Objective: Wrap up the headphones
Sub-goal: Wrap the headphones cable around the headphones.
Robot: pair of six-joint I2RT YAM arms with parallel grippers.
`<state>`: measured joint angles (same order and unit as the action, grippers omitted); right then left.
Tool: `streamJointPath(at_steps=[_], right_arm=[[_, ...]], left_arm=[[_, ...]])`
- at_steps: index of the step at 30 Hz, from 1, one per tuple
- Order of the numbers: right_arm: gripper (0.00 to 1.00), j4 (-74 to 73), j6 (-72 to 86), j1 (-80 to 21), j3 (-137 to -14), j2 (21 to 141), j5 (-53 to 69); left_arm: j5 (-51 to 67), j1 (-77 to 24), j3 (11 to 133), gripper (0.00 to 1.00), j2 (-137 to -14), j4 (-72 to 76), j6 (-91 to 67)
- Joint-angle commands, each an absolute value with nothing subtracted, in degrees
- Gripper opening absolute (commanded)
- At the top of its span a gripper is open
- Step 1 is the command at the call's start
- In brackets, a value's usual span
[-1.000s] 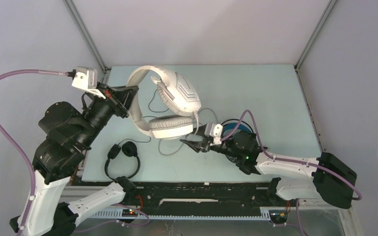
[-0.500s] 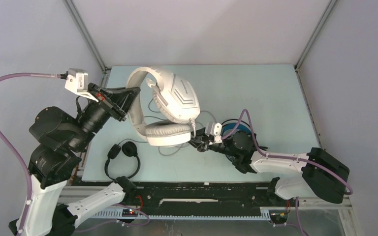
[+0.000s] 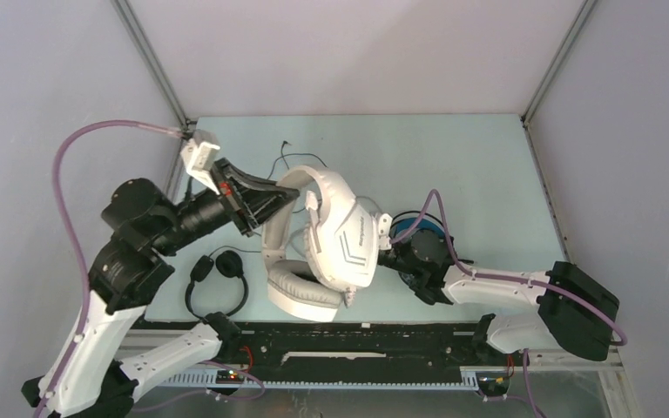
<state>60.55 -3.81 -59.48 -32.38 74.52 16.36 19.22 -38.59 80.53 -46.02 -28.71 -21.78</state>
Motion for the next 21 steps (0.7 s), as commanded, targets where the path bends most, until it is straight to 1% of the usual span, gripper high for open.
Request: streamJointPath(at_steps=[1,6,12,17,21], right_arm=[[0.0,60.1,-5.3,-58.7,-35.4,72.6,14.8],[0.0,56.7,-5.8,-57.3,-35.4,70.4,14.9],[0.0,48.3,-6.1,-54.0,-35.4,65.1,15.9],[0.0,40.3,-6.3,-51.5,-35.4,60.3,16.6],[0.0,32.4,-6.9,-49.9,-35.8,55.9,16.5]], left_arm=[[32.2,-38.4,78.3,0.0,-46.8,-21.5,-27.8],[41.5,-38.4,76.2,0.0,-49.5,-26.0,-24.6],[43.3,-38.4,74.1,0.0,-50.2,-32.7,-17.6],[34.8,-38.5,75.4,0.0,-50.6,-41.5,-8.9],[26.5,-38.9,74.8,0.0,-49.6,-43.6,-4.1]])
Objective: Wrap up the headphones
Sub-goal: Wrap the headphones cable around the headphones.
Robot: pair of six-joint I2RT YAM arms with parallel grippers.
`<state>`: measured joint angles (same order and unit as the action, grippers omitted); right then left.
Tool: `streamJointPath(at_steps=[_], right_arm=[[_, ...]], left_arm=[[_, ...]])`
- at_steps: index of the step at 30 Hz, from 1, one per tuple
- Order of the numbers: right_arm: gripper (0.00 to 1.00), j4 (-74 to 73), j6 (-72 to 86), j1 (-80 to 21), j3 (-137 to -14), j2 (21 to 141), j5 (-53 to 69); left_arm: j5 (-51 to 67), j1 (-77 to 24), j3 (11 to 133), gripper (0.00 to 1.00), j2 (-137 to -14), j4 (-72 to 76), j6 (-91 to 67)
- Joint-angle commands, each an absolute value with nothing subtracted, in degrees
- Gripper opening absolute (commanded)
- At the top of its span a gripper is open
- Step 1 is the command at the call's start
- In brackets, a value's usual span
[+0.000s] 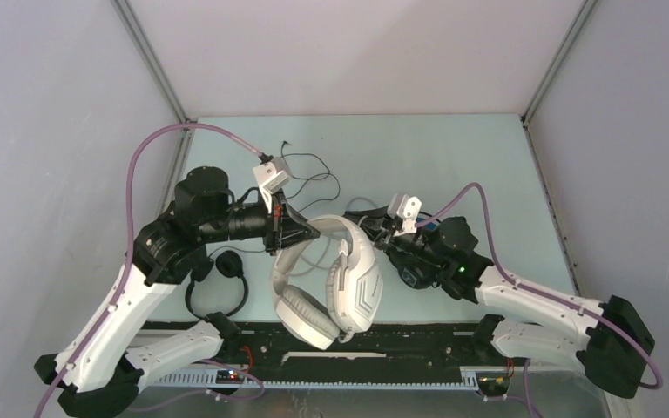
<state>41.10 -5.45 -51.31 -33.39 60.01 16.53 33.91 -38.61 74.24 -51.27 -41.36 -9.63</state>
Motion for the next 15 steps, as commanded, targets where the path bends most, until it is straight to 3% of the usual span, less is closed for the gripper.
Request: streamJointPath(at_steps=[1,15], right_arm=[[0.0,29.9,-7.0,-49.6,-36.3,54.8,16.6],[0.0,-5.6,-4.5,-49.2,-51.0,53.9,18.1]], left_arm=[[24.1,-39.0,74.4,0.0,-49.3,-43.7,-2.7],[5.0,-46.3,71.8,0.0,-49.9,-46.9,13.5]])
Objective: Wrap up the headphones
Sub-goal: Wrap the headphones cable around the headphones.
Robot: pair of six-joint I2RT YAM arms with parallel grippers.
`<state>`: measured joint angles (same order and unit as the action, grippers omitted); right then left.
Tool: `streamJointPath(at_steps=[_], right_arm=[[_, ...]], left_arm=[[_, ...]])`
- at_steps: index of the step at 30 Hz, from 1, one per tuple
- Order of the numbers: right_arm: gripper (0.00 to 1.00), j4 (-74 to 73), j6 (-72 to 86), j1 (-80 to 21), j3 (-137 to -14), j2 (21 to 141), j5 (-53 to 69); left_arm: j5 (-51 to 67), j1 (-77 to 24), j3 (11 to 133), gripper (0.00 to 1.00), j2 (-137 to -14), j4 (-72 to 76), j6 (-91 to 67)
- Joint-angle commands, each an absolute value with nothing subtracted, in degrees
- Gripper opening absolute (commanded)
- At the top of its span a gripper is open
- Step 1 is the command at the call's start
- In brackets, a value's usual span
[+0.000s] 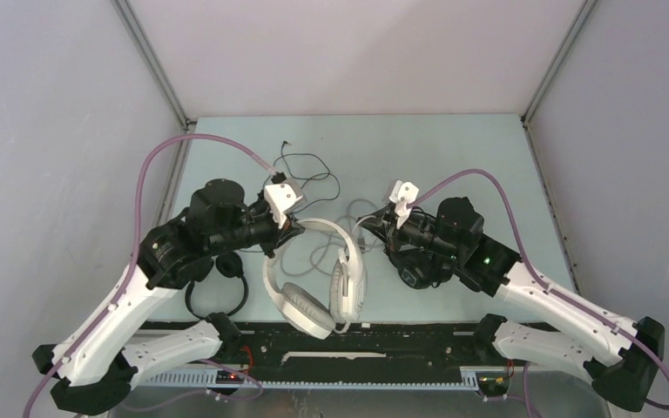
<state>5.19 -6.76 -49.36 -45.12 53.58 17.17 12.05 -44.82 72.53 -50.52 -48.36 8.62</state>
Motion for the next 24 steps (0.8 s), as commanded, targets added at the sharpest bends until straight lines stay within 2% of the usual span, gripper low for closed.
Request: streamJointPath(at_steps=[1,13,24], right_arm=[[0.0,-7.3,-3.8,-49.3,-52.2,54.2,18.6],[0.0,-23.0,3.6,-50.1,-64.3,60.6,25.5],[0.0,-15.8,12.7,-50.5,-65.8,61.4,34.7]], left_arm=[[2.5,-46.9,71.8,0.0,-50.0,-46.8,14.4],[-18.2,-52.8,68.7,0.0,-51.3,-44.3,20.0],[-27.3,-53.3,67.1,0.0,-51.2,-41.9,18.4]])
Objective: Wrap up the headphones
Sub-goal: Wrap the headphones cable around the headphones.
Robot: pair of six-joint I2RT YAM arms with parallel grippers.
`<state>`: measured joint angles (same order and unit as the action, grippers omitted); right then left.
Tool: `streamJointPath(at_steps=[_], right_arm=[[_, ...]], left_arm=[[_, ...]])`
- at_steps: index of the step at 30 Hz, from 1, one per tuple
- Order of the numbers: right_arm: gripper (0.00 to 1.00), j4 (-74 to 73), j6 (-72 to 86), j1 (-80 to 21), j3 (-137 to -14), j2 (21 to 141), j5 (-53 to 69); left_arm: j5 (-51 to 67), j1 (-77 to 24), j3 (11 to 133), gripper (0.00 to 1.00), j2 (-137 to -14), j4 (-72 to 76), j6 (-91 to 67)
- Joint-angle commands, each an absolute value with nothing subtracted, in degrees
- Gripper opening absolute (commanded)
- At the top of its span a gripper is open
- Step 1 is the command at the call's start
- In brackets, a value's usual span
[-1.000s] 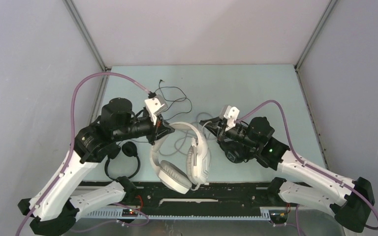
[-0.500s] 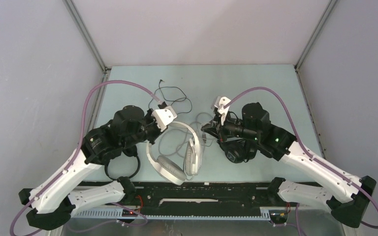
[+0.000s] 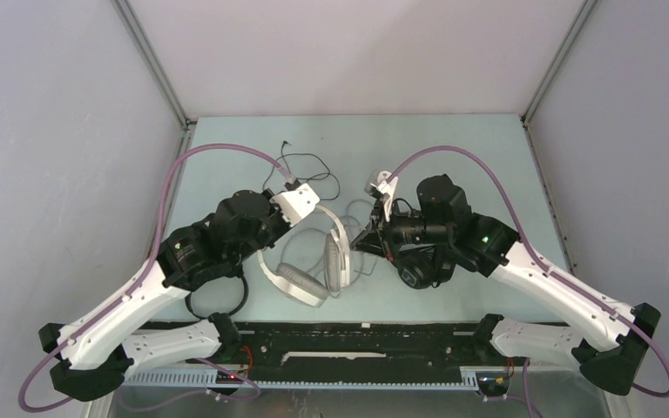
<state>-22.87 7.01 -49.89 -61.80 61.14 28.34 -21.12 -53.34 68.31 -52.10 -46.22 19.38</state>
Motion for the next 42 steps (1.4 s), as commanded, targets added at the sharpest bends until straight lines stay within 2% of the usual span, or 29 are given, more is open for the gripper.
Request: streamJointPath(at_steps=[1,6,29,36,42], right_arm=[[0.01,-14.1,13.9,-50.7,-65.7,61.9,35.3],[0.09,-7.7,18.4,-52.4,-65.7,63.7,33.7],[0.15,12.2,33.0,-56.1,-65.7,70.5,35.7],[0.22,17.0,35.3,-57.8,-65.7,72.7,36.9],[0.22,16.4,32.1,-59.7,-65.7,74.3,31.9]], left_arm=[[-27.7,-53.3,66.9,0.0,-51.0,-41.3,18.3],[-28.7,-53.3,66.5,0.0,-50.6,-40.2,17.7],[-52.0,-53.3,66.9,0.0,-50.9,-32.6,5.6],[-57.2,-53.3,67.6,0.0,-51.9,-32.1,2.0],[-59.9,-53.2,67.9,0.0,-51.4,-29.9,-3.6]])
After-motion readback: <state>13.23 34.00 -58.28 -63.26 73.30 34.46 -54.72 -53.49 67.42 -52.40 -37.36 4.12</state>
